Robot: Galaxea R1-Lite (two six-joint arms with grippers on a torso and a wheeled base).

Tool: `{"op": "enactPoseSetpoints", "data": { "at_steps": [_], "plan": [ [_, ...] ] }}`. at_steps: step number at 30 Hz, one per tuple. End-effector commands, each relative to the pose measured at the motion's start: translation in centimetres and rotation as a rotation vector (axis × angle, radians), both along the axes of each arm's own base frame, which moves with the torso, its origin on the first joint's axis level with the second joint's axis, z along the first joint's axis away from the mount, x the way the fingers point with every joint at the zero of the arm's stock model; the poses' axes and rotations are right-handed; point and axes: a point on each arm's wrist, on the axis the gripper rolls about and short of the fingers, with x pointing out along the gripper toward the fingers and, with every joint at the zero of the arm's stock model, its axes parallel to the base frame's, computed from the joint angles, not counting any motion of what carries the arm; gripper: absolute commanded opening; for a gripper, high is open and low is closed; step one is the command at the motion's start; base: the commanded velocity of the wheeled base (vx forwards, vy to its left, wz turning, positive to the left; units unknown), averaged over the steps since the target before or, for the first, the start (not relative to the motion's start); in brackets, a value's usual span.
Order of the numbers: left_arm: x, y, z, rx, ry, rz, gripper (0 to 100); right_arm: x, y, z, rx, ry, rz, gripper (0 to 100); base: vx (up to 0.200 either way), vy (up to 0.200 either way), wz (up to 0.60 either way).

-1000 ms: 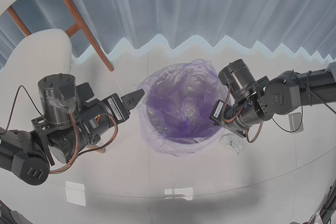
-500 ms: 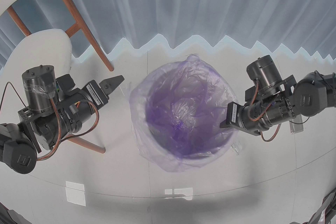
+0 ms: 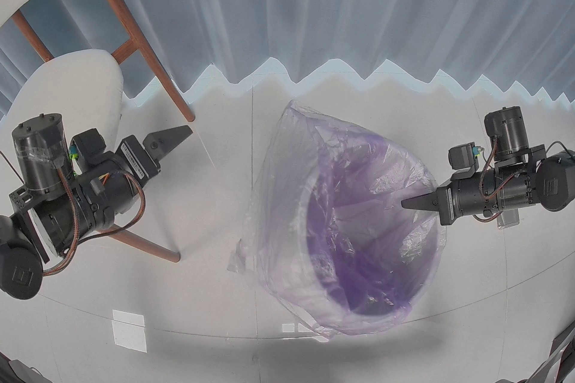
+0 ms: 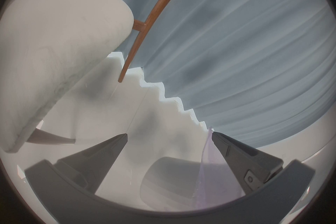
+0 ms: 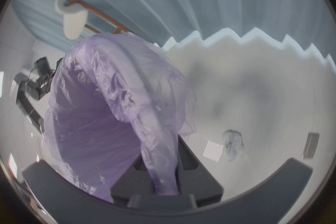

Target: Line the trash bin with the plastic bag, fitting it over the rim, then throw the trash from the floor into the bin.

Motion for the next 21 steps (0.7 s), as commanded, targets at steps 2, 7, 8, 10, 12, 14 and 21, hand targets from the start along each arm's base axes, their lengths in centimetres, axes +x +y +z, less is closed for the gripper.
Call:
{"op": "enactPoseSetpoints", "data": {
  "at_steps": [2, 7, 8, 10, 12, 14, 21],
  "plan": [
    [-2.1, 0.0, -1.3, -0.004, 0.057, -0.163, 100, 0.3, -0.9, -1.0, -0.033, -0.096, 0.138, 0, 0.000, 0.000, 0.00],
    [-2.6, -0.7, -1.5, -0.013, 0.071, -0.303, 100, 0.0, -0.8, -1.2, -0.050, -0.135, 0.188, 0, 0.000, 0.000, 0.00],
    [-2.6, -0.7, -1.5, -0.013, 0.071, -0.303, 100, 0.0, -0.8, -1.2, -0.050, -0.135, 0.188, 0, 0.000, 0.000, 0.00],
    [-2.9, -1.5, -1.6, -0.016, 0.073, -0.363, 100, -0.1, -0.7, -1.3, -0.037, -0.145, 0.204, 0, 0.000, 0.000, 0.00],
    [-3.0, -2.5, -2.2, -0.010, 0.095, -0.414, 100, 0.0, -0.7, -1.5, -0.036, -0.165, 0.207, 0, 0.000, 0.000, 0.00],
    [-2.9, -3.2, -2.9, 0.000, 0.129, -0.438, 100, 0.0, -0.7, -1.6, -0.034, -0.170, 0.205, 0, 0.000, 0.000, 0.00],
    [-2.2, -3.7, -6.1, 0.030, 0.255, -0.457, 100, 0.0, -0.8, -1.4, -0.027, -0.173, 0.205, 0, 0.000, 0.000, 0.00]
  ]
}}
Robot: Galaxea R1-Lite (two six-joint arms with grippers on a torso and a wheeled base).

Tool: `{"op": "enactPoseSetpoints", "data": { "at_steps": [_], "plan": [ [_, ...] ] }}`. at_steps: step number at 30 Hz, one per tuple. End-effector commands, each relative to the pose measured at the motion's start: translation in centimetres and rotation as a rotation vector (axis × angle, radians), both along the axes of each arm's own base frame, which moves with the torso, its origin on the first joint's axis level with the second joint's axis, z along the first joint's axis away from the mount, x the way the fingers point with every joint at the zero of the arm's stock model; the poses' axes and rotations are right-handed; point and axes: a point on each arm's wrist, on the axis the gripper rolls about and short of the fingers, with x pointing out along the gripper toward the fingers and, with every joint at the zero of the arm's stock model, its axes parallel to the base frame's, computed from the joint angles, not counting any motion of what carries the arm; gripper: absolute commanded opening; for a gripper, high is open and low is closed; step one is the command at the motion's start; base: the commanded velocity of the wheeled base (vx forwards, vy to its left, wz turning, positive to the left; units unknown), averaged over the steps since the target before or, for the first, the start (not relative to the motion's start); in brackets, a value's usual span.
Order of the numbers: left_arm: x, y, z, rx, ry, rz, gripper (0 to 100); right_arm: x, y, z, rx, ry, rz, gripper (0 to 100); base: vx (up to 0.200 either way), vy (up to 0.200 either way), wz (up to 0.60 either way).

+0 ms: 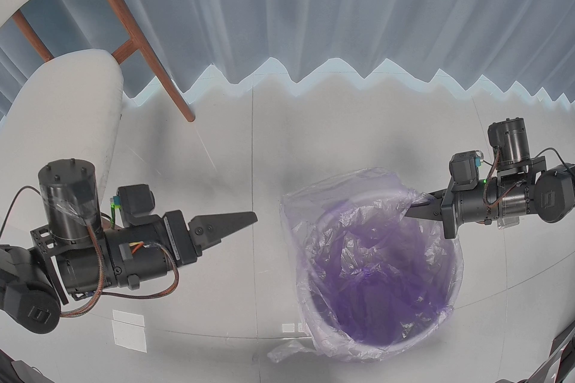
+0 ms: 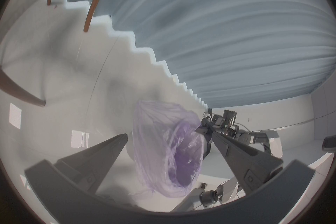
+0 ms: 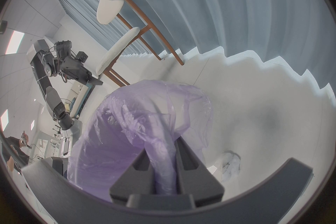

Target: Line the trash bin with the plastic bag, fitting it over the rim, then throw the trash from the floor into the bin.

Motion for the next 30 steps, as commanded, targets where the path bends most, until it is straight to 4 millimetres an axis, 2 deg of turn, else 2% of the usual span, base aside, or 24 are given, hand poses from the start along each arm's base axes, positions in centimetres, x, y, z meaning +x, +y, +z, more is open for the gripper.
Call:
{"op": "enactPoseSetpoints", "data": {
  "at_steps": [1, 9, 15, 21, 23, 27, 30],
  "plan": [
    [0.9, -0.5, -2.6, 0.038, 0.104, -0.002, 100, 0.0, -0.1, -0.1, 0.008, 0.007, 0.007, 0, 0.000, 0.000, 0.00],
    [2.2, -1.1, -3.8, 0.001, 0.215, 0.042, 100, 0.1, 0.0, -0.1, 0.014, 0.010, 0.012, 0, 0.000, 0.000, 0.00],
    [3.8, -2.1, -5.5, -0.009, 0.297, 0.058, 100, 0.1, 0.0, 0.0, 0.022, 0.000, 0.016, 0, 0.000, 0.000, 0.00],
    [5.7, -3.1, -5.4, -0.151, 0.322, 0.100, 100, 0.1, -0.1, 0.2, 0.023, -0.007, 0.015, 0, 0.000, 0.000, 0.00],
    [6.0, -3.2, -6.2, -0.201, 0.389, 0.130, 100, 0.1, -0.3, 0.2, 0.029, 0.003, 0.003, 0, 0.000, 0.000, 0.00],
    [6.4, -2.2, -7.2, -0.197, 0.410, 0.240, 100, 1.3, -1.0, -0.4, 0.041, 0.047, -0.058, 0, 0.000, 0.000, 0.00],
    [6.5, -0.4, -5.7, -0.233, 0.359, 0.303, 100, 2.4, -1.4, -0.9, 0.076, 0.094, -0.123, 0, 0.000, 0.000, 0.00]
  ]
}}
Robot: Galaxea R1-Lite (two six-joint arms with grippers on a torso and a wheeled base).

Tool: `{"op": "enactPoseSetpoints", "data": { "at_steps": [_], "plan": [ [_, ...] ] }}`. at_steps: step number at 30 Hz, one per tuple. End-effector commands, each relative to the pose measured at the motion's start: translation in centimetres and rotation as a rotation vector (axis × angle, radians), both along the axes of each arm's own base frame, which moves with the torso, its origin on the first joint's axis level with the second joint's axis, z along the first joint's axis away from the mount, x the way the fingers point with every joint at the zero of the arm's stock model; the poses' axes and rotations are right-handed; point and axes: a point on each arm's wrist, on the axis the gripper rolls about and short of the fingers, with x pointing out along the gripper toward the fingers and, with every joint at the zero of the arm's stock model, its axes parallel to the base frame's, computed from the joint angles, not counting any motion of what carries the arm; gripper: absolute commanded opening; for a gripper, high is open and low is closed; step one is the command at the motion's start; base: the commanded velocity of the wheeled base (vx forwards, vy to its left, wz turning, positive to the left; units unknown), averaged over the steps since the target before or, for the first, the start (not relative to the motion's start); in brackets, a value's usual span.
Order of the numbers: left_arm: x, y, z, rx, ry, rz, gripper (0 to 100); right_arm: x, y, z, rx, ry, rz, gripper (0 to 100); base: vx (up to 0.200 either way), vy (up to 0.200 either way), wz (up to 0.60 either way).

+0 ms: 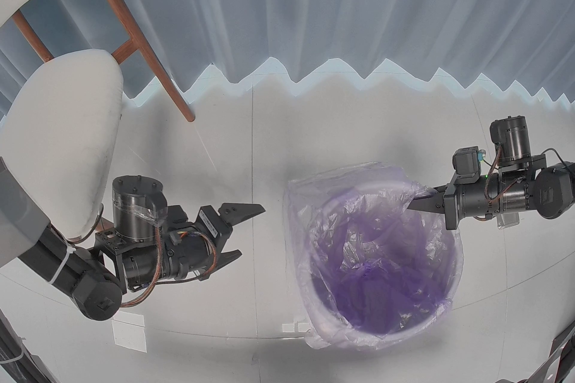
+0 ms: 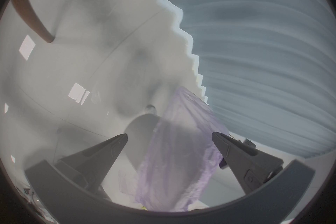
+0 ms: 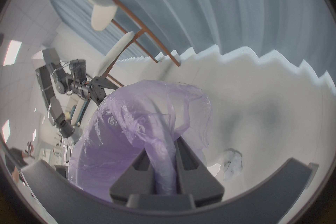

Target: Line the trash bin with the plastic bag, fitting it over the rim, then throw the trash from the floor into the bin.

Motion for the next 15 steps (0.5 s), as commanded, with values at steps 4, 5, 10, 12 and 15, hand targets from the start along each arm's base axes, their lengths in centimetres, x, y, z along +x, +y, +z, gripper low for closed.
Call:
{"op": "enactPoseSetpoints", "data": {
  "at_steps": [4, 5, 10, 12, 15],
  "plan": [
    [-1.1, 4.1, 4.1, -0.055, -0.129, 0.134, 100, 3.0, -0.1, -1.4, 0.130, 0.148, -0.232, 0, 0.000, 0.000, 0.00],
    [-1.5, 4.3, 4.5, -0.057, -0.143, 0.139, 100, 3.3, 0.1, -1.6, 0.153, 0.163, -0.272, 0, 0.000, 0.000, 0.00],
    [-4.3, 5.2, 5.3, -0.057, -0.180, 0.159, 100, 5.1, 2.5, -3.7, 0.311, 0.224, -0.480, 0, 0.000, 0.000, 0.00],
    [-5.7, 5.6, 5.5, -0.060, -0.192, 0.165, 100, 6.3, 3.5, -5.1, 0.385, 0.201, -0.561, 0, 0.000, 0.000, 0.00],
    [-6.8, 6.3, 6.0, -0.071, -0.212, 0.176, 100, 7.7, 4.3, -6.9, 0.435, 0.144, -0.643, 0, 0.000, 0.000, 0.00]
  ]
}}
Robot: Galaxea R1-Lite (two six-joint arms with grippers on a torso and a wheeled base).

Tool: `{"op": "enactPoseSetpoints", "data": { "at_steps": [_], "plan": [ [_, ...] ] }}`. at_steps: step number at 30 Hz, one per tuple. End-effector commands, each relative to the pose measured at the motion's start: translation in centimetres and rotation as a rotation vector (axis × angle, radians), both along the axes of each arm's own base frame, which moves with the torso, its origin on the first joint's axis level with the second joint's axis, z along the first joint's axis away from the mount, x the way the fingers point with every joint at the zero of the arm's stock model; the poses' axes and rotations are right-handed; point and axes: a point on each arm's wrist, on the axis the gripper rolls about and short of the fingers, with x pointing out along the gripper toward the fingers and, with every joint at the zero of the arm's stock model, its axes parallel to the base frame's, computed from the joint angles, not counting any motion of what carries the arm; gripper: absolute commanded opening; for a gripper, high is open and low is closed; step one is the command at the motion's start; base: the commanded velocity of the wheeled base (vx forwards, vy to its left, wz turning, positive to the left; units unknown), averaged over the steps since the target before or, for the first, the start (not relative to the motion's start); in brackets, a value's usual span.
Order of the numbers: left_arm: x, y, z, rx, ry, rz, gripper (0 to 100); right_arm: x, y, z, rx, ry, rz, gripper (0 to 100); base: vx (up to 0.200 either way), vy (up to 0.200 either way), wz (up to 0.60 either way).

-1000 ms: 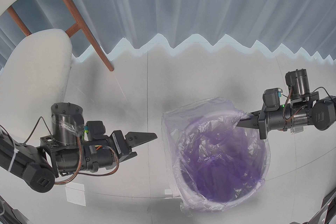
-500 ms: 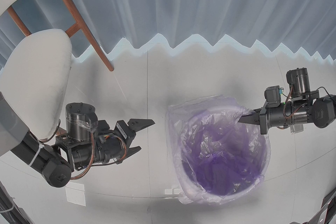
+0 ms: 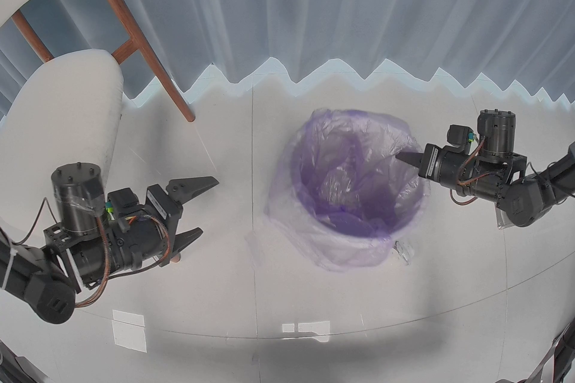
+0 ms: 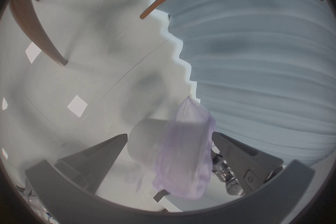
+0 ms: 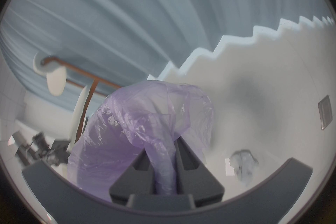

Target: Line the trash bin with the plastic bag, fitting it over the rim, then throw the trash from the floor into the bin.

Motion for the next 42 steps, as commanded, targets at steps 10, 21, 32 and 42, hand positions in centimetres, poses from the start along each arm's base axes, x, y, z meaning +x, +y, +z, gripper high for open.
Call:
{"op": "enactPoseSetpoints", "data": {
  "at_steps": [10, 21, 32, 42],
  "plan": [
    [-7.2, 3.8, 2.3, -0.040, -0.127, 0.066, 100, 3.9, 3.4, -7.0, 0.146, 0.028, -0.235, 0, 0.000, 0.000, 0.00],
    [-7.3, 5.4, 2.1, -0.032, -0.127, 0.145, 100, 5.0, 3.5, -8.7, 0.203, -0.006, -0.312, 0, 0.000, 0.000, 0.00],
    [-7.5, 5.7, 2.1, -0.032, -0.132, 0.163, 100, 5.7, 4.0, -9.0, 0.234, -0.007, -0.312, 0, 0.000, 0.000, 0.00],
    [-8.8, 6.3, 1.4, 0.002, -0.136, 0.171, 100, 6.9, 4.4, -9.3, 0.271, -0.063, -0.337, 0, 0.000, 0.000, 0.00]
  ]
}}
